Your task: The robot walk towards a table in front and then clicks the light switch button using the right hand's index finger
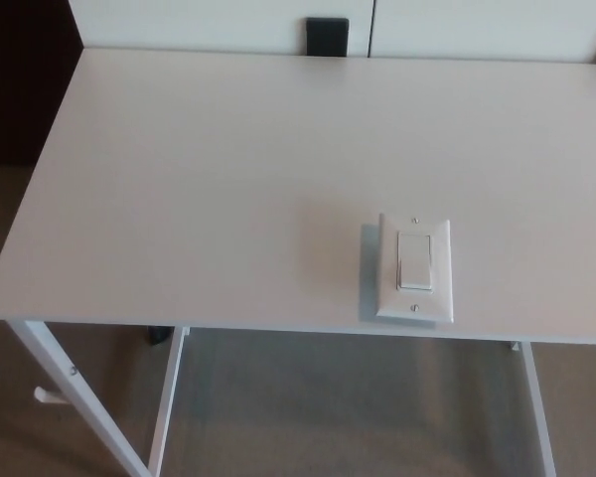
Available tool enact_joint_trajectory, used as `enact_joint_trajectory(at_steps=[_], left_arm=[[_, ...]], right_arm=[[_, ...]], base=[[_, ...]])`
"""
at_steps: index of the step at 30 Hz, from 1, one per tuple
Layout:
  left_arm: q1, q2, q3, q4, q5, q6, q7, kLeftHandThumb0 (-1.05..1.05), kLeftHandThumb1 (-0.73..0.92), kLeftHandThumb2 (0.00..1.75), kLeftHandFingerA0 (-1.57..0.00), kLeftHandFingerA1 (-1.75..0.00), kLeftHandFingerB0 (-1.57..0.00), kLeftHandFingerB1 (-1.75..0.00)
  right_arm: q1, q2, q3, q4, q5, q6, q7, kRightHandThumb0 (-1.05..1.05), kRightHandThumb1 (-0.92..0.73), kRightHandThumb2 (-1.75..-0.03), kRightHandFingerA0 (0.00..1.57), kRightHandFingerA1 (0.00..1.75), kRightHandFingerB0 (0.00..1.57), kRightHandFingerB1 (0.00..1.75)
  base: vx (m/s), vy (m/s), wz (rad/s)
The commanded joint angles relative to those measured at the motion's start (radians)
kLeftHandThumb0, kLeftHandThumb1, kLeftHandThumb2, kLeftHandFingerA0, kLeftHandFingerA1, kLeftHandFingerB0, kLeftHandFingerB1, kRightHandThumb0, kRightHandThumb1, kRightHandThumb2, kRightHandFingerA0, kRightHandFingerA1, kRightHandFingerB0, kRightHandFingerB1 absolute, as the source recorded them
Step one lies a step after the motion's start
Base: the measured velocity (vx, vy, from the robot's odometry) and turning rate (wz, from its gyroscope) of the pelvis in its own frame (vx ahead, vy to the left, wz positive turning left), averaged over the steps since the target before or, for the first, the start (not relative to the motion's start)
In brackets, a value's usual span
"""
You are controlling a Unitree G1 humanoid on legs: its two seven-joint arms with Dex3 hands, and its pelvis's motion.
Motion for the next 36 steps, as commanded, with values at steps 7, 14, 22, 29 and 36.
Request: enact_joint_trajectory(at_steps=[7,14,22,29,36], left_arm=[[0.008,0.019,0.013,-0.013,0.002,-0.009,0.001,-0.27,0.61,0.58,-0.45,-0.41,-0.33,-0.34],[-0.001,0.028,0.016,-0.018,0.005,-0.001,0.004,-0.29,0.61,0.58,-0.46,-0.42,-0.34,-0.34],[0.004,0.023,0.019,-0.019,0.002,-0.006,0.004,-0.28,0.6,0.58,-0.47,-0.42,-0.35,-0.34],[0.001,0.023,0.025,-0.012,-0.01,-0.011,-0.013,-0.28,0.6,0.58,-0.47,-0.42,-0.36,-0.34],[0.008,0.028,0.02,-0.045,-0.002,0.005,-0.008,-0.29,0.6,0.57,-0.47,-0.42,-0.35,-0.34]], right_arm=[[0.282,-0.117,-0.174,-0.911,0.319,0.049,0.087,-0.65,-0.52,-0.9,0.55,0.55,0.36,0.46],[0.214,-0.019,-0.217,-1.027,0.176,-0.075,0.012,-0.61,-0.63,-0.6,0.57,0.38,0.51,0.37],[-0.112,0.08,-0.239,-0.989,-0.114,0.03,-0.064,-0.67,-0.58,-0.88,0.21,0.56,0.31,0.46],[-0.386,0.047,-0.215,-0.77,-0.487,0.114,-0.084,-0.76,-0.61,-0.92,0.0,0.39,0.13,0.55],[-0.588,-0.006,-0.138,-0.596,-0.686,0.228,-0.031,-0.74,-0.65,-0.61,0.0,0.27,0.19,0.42]], base=[[0.0,0.0,0.0],[0.0,0.0,0.0],[0.0,0.0,0.0],[0.0,0.0,0.0],[0.0,0.0,0.0]])
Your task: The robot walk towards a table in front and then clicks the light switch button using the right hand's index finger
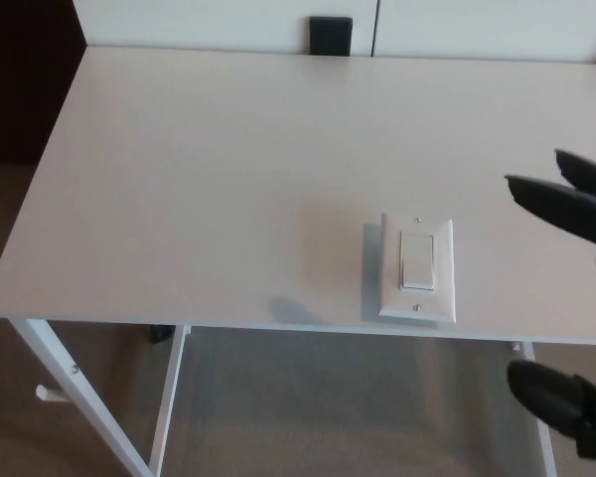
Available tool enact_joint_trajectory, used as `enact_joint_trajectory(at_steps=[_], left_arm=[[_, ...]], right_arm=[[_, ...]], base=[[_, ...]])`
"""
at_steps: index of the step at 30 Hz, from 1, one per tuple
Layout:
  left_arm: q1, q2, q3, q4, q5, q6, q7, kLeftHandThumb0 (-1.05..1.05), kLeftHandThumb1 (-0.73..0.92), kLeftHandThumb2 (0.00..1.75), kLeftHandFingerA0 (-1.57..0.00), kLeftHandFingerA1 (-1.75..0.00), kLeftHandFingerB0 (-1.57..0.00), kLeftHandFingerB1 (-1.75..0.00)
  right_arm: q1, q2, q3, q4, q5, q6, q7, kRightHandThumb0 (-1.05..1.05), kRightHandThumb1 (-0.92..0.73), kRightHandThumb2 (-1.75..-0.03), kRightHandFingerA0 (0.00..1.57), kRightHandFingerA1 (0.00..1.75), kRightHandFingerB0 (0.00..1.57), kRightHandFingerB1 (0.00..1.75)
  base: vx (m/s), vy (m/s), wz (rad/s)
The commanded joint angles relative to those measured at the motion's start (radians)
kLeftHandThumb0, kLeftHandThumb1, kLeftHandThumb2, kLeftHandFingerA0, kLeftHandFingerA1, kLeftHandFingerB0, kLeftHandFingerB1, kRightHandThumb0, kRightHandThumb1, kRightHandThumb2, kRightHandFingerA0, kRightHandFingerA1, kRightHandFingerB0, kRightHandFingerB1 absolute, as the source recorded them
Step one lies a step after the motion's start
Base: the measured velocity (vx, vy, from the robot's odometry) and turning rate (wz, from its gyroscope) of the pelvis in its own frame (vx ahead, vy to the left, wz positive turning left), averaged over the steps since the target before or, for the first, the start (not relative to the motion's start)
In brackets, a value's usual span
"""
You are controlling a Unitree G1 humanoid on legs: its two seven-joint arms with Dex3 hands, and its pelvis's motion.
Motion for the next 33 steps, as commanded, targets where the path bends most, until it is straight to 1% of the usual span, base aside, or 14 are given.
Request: enact_joint_trajectory(at_steps=[1,2,4,5,11,13,20,23,24,27,30,31,32,33], left_arm=[[0.009,0.028,0.012,-0.031,0.002,0.003,-0.005,-0.29,0.6,0.58,-0.47,-0.42,-0.35,-0.34],[0.016,0.032,0.007,-0.038,0.01,0.001,-0.005,-0.3,0.6,0.58,-0.47,-0.41,-0.34,-0.34],[0.02,0.033,0.005,-0.045,0.013,0.002,-0.006,-0.3,0.6,0.58,-0.46,-0.41,-0.35,-0.34],[0.017,0.031,0.008,-0.042,0.005,0.005,-0.012,-0.29,0.6,0.58,-0.45,-0.42,-0.35,-0.34],[0.016,0.035,0.007,-0.056,0.007,0.018,-0.011,-0.31,0.6,0.58,-0.46,-0.42,-0.35,-0.34],[0.014,0.036,0.007,-0.051,0.007,0.012,-0.013,-0.32,0.6,0.58,-0.47,-0.43,-0.35,-0.34],[-0.005,0.04,0.008,-0.054,0.009,0.008,-0.011,-0.3,0.6,0.58,-0.45,-0.43,-0.34,-0.35],[0.003,0.038,0.007,-0.065,0.008,0.014,-0.012,-0.31,0.6,0.58,-0.45,-0.43,-0.34,-0.35],[-0.005,0.041,0.009,-0.053,0.006,0.021,-0.015,-0.3,0.6,0.58,-0.45,-0.41,-0.34,-0.34],[-0.012,0.041,0.008,-0.041,0.012,0.005,-0.01,-0.31,0.61,0.58,-0.46,-0.43,-0.35,-0.34],[-0.014,0.038,0.007,-0.046,0.009,0.016,-0.011,-0.31,0.61,0.58,-0.45,-0.42,-0.34,-0.34],[-0.012,0.037,0.008,-0.044,0.006,0.014,-0.014,-0.31,0.6,0.58,-0.46,-0.42,-0.34,-0.34],[-0.002,0.038,0.01,-0.054,0.006,0.011,-0.012,-0.31,0.6,0.58,-0.47,-0.43,-0.35,-0.35],[0.002,0.041,0.009,-0.061,0.006,0.014,-0.016,-0.32,0.61,0.58,-0.47,-0.42,-0.35,-0.34]], right_arm=[[-0.272,-0.056,0.069,0.231,-0.523,0.199,0.007,-0.74,-0.64,-0.61,0.0,0.28,0.18,0.41],[-0.284,-0.059,0.085,0.259,-0.548,0.218,0.017,-0.8,-0.49,-0.87,0.0,0.32,0.14,0.46],[-0.295,-0.063,0.099,0.285,-0.575,0.238,0.028,-0.8,-0.48,-0.87,0.0,0.31,0.14,0.44],[-0.301,-0.066,0.108,0.297,-0.594,0.257,0.045,-0.71,-0.61,-0.59,0.0,0.26,0.14,0.34],[-0.311,-0.069,0.165,0.369,-0.69,0.315,0.074,-0.67,-0.56,-0.6,0.0,0.27,0.14,0.34],[-0.318,-0.074,0.195,0.408,-0.733,0.33,0.077,-0.8,-0.47,-0.83,0.0,0.27,0.09,0.36],[-0.372,-0.081,0.272,0.505,-0.802,0.38,0.101,-0.76,-0.46,-0.85,0.0,0.29,0.09,0.35],[-0.372,-0.078,0.29,0.523,-0.809,0.403,0.113,-0.75,-0.46,-0.84,0.0,0.25,0.08,0.34],[-0.38,-0.076,0.308,0.552,-0.812,0.416,0.118,-0.71,-0.58,-0.58,0.0,0.19,0.08,0.28],[-0.382,-0.075,0.327,0.592,-0.81,0.427,0.099,-0.68,-0.56,-0.61,0.0,0.18,0.09,0.28],[-0.377,-0.075,0.359,0.632,-0.837,0.443,0.083,-0.76,-0.46,-0.83,0.0,0.24,0.12,0.34],[-0.371,-0.072,0.366,0.634,-0.842,0.446,0.079,-0.7,-0.56,-0.58,0.0,0.27,0.11,0.29],[-0.366,-0.068,0.385,0.648,-0.857,0.451,0.064,-0.69,-0.56,-0.58,0.0,0.26,0.14,0.29],[-0.364,-0.07,0.402,0.666,-0.87,0.448,0.051,-0.76,-0.46,-0.82,0.0,0.27,0.11,0.36]], base=[[0.0,0.0,0.0],[0.0,0.0,0.0],[0.0,0.0,0.0],[0.0,0.0,0.0],[0.0,0.0,0.0],[0.0,0.0,0.0],[0.0,0.0,0.0],[0.0,0.0,0.0],[0.0,0.0,0.0],[0.0,0.0,0.0],[0.0,0.0,0.0],[0.0,0.0,0.0],[0.0,0.0,0.0],[0.0,0.0,0.0]])
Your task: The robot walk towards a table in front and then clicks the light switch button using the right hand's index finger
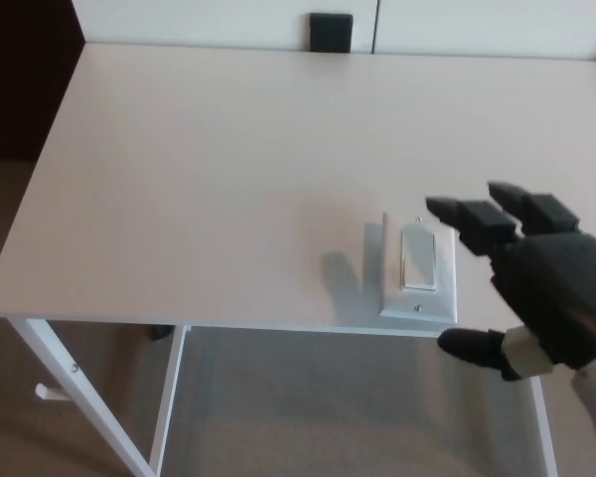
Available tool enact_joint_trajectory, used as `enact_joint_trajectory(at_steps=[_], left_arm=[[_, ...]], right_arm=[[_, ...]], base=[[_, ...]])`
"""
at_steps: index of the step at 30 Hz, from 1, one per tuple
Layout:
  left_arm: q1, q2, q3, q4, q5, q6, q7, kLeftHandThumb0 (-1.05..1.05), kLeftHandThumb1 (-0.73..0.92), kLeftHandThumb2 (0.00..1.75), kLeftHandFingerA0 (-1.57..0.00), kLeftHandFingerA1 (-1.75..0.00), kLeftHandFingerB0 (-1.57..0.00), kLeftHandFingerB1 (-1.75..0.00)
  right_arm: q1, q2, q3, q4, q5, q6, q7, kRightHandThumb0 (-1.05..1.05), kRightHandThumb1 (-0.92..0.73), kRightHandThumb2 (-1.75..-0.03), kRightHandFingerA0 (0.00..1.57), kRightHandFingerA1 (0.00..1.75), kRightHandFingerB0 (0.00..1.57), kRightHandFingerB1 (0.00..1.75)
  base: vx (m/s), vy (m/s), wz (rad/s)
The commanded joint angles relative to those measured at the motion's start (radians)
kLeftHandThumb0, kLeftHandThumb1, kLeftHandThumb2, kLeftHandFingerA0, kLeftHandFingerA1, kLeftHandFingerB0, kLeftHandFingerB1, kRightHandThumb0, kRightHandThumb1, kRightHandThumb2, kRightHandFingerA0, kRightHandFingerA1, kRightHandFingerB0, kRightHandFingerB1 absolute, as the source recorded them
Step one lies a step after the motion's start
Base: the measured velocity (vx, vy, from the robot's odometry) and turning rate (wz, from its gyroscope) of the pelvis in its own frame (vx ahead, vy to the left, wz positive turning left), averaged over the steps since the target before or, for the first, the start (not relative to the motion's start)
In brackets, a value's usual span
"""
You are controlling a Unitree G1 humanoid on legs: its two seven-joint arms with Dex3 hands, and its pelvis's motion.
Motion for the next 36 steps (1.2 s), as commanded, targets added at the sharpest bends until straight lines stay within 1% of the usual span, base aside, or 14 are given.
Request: enact_joint_trajectory(at_steps=[1,5,8,14,18,19,20,24,27,29,32,33,34,36], left_arm=[[0.012,0.042,0.01,-0.028,0.006,0.017,-0.016,-0.33,0.61,0.58,-0.47,-0.42,-0.35,-0.34],[0.005,0.042,0.009,-0.01,0.012,0.006,-0.01,-0.33,0.6,0.58,-0.46,-0.43,-0.34,-0.34],[0.001,0.041,0.009,-0.014,0.008,0.019,-0.011,-0.32,0.6,0.58,-0.46,-0.42,-0.34,-0.34],[0.004,0.044,0.002,-0.028,0.014,0.025,-0.008,-0.33,0.59,0.58,-0.47,-0.43,-0.35,-0.34],[0.019,0.042,-0.01,-0.01,0.028,0.001,-0.002,-0.33,0.59,0.58,-0.48,-0.42,-0.35,-0.34],[0.017,0.042,-0.012,-0.008,0.027,0.002,-0.003,-0.33,0.59,0.58,-0.48,-0.42,-0.35,-0.34],[0.014,0.042,-0.012,-0.008,0.024,0.002,-0.007,-0.33,0.6,0.58,-0.48,-0.42,-0.36,-0.34],[0.012,0.042,-0.018,-0.023,0.031,0.005,0.001,-0.33,0.6,0.58,-0.48,-0.43,-0.36,-0.34],[0.013,0.044,-0.021,-0.03,0.034,0.018,0.001,-0.32,0.6,0.58,-0.48,-0.42,-0.35,-0.34],[0.005,0.048,-0.018,-0.022,0.028,0.014,-0.007,-0.32,0.6,0.58,-0.48,-0.42,-0.35,-0.34],[0.001,0.055,-0.022,-0.036,0.032,0.02,-0.01,-0.34,0.6,0.58,-0.48,-0.42,-0.35,-0.34],[-0.006,0.055,-0.023,-0.03,0.034,0.013,-0.008,-0.33,0.6,0.58,-0.48,-0.43,-0.35,-0.35],[-0.009,0.054,-0.023,-0.028,0.034,0.012,-0.005,-0.32,0.6,0.58,-0.48,-0.43,-0.35,-0.35],[-0.016,0.054,-0.021,-0.023,0.031,0.01,-0.007,-0.32,0.6,0.58,-0.47,-0.44,-0.35,-0.35]], right_arm=[[-0.014,-0.027,0.101,0.135,-0.277,0.145,0.0,-0.76,-0.46,-0.81,0.01,0.27,0.11,0.36],[-0.013,-0.022,0.131,0.156,-0.308,0.173,-0.018,-0.75,-0.46,-0.8,0.02,0.27,0.12,0.36],[-0.021,-0.02,0.147,0.157,-0.338,0.204,0.007,-0.73,-0.45,-0.81,0.0,0.24,0.11,0.35],[-0.019,-0.028,0.17,0.162,-0.371,0.217,-0.018,-0.78,-0.47,-0.83,0.0,0.26,0.12,0.36],[0.011,-0.033,0.188,0.146,-0.39,0.229,-0.012,-0.76,-0.46,-0.83,0.0,0.25,0.14,0.37],[0.011,-0.032,0.191,0.146,-0.392,0.233,-0.004,-0.7,-0.56,-0.59,0.0,0.24,0.13,0.3],[0.008,-0.027,0.194,0.147,-0.391,0.237,-0.001,-0.76,-0.46,-0.81,0.0,0.22,0.12,0.35],[0.011,-0.019,0.208,0.154,-0.405,0.244,-0.024,-0.76,-0.46,-0.81,0.01,0.24,0.12,0.36],[0.022,-0.016,0.224,0.145,-0.417,0.253,-0.008,-0.75,-0.46,-0.81,0.01,0.25,0.12,0.36],[0.024,-0.012,0.236,0.148,-0.424,0.254,-0.013,-0.71,-0.44,-0.83,0.0,0.31,0.09,0.38],[0.026,-0.011,0.24,0.158,-0.423,0.255,-0.035,-0.72,-0.44,-0.81,0.01,0.31,0.12,0.39],[0.023,-0.01,0.239,0.158,-0.421,0.255,-0.032,-0.71,-0.43,-0.83,0.0,0.31,0.09,0.38],[0.023,-0.01,0.239,0.157,-0.417,0.254,-0.032,-0.71,-0.54,-0.58,0.02,0.31,0.16,0.31],[0.018,-0.01,0.236,0.159,-0.407,0.248,-0.043,-0.71,-0.54,-0.57,0.01,0.32,0.16,0.31]], base=[[0.0,0.0,0.0],[0.0,0.0,0.0],[0.0,0.0,0.0],[0.0,0.0,0.0],[0.0,0.0,0.0],[0.0,0.0,0.0],[0.0,0.0,0.0],[0.0,0.0,0.0],[0.0,0.0,0.0],[0.0,0.0,0.0],[0.0,0.0,0.0],[0.0,0.0,0.0],[0.0,0.0,0.0],[0.0,0.0,0.0]])
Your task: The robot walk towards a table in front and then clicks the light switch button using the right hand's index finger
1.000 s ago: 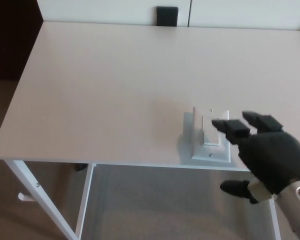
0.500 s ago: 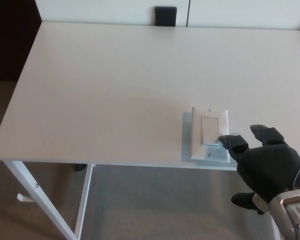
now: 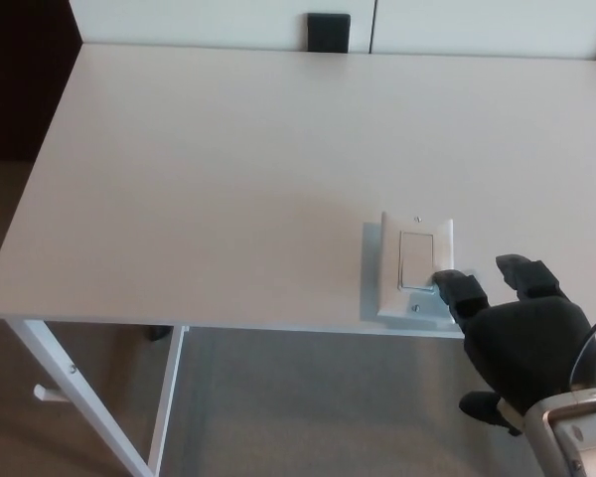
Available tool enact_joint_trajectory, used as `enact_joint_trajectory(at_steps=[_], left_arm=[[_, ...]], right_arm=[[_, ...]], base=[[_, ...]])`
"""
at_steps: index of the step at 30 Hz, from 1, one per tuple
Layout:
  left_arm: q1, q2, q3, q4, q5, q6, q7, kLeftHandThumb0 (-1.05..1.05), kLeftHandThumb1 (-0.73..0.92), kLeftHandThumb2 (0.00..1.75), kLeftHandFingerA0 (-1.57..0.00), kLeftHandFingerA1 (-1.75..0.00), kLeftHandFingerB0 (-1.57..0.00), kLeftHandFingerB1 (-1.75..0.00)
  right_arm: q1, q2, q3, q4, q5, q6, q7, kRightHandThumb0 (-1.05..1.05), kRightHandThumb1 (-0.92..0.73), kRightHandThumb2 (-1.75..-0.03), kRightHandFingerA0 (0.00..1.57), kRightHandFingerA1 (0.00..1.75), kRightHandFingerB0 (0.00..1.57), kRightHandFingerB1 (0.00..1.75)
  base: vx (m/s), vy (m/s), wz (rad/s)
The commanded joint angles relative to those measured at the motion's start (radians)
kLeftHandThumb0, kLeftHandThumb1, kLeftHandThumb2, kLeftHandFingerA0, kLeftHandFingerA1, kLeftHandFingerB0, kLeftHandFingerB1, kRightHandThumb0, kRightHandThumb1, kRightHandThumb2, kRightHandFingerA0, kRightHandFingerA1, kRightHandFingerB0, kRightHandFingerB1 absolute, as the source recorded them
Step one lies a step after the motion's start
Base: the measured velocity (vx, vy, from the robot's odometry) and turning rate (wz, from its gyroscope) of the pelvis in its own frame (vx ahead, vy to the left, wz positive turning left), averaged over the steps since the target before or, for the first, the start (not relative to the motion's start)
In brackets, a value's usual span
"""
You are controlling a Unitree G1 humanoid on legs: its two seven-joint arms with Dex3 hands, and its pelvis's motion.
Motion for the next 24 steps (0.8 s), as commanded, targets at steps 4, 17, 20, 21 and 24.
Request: enact_joint_trajectory(at_steps=[4,17,20,21,24], left_arm=[[-0.021,0.016,-0.002,0.011,0.017,0.015,-0.002,-0.33,0.6,0.58,-0.48,-0.42,-0.36,-0.35],[-0.005,0.017,0.0,-0.011,0.014,0.008,-0.006,-0.33,0.6,0.58,-0.48,-0.44,-0.36,-0.35],[-0.003,0.019,-0.001,-0.013,0.02,0.006,-0.002,-0.34,0.61,0.59,-0.5,-0.44,-0.37,-0.36],[-0.005,0.02,-0.001,-0.009,0.018,0.008,-0.004,-0.33,0.6,0.58,-0.48,-0.43,-0.35,-0.35],[-0.005,0.015,0.003,-0.006,0.007,0.008,-0.013,-0.32,0.6,0.58,-0.48,-0.43,-0.36,-0.35]], right_arm=[[0.002,-0.001,-0.002,-0.011,-0.017,0.019,0.003,-0.81,-0.49,-0.82,0.0,0.15,0.09,0.24],[-0.019,-0.003,-0.016,-0.05,-0.042,0.029,0.039,-0.77,-0.47,-0.82,0.0,0.2,0.1,0.32],[-0.023,0.0,-0.013,-0.054,-0.051,0.033,0.053,-0.77,-0.47,-0.82,0.0,0.19,0.11,0.31],[-0.023,0.002,-0.014,-0.053,-0.045,0.031,0.048,-0.75,-0.46,-0.81,0.0,0.2,0.1,0.34],[-0.021,0.003,-0.009,-0.037,-0.038,0.024,0.043,-0.77,-0.47,-0.82,0.0,0.2,0.1,0.32]], base=[[0.0,0.0,0.0],[0.0,0.0,0.0],[0.0,0.0,0.0],[0.0,0.0,0.0],[0.0,0.0,0.0]])
